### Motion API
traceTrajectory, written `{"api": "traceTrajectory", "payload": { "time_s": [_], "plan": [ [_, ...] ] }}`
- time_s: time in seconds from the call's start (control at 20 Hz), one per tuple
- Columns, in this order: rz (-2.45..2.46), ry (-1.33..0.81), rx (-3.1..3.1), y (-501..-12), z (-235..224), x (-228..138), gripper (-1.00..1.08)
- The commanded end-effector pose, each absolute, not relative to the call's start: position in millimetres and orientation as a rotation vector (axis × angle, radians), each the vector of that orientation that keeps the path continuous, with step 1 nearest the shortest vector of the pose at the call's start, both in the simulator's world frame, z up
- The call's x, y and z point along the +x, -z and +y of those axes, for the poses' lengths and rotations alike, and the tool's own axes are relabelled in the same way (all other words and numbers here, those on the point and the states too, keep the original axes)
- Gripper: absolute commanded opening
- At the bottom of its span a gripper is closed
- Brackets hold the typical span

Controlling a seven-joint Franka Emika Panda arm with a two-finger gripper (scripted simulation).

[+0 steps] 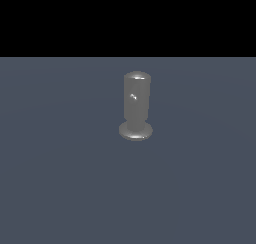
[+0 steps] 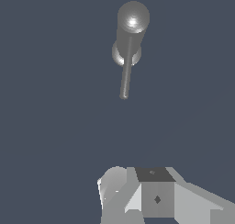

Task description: Turn on the faucet by rotating a designated handle.

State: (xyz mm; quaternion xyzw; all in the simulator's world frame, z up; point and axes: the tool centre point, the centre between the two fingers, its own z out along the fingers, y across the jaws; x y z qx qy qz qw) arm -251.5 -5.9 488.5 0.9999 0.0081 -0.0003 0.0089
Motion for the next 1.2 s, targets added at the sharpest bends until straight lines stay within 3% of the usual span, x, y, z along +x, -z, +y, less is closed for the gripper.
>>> {"api": "traceTrajectory", "payload": {
  "time_s": [0.0, 0.55, 1.15],
  "plan": [
    [0.025, 0.001, 3.124, -489, -6, -252, -1.00],
    [0.005, 0.001, 3.126, -459, -1, -243, -1.00],
    [-0.057, 0.001, 3.132, -369, 14, -216, -1.00]
  ]
}}
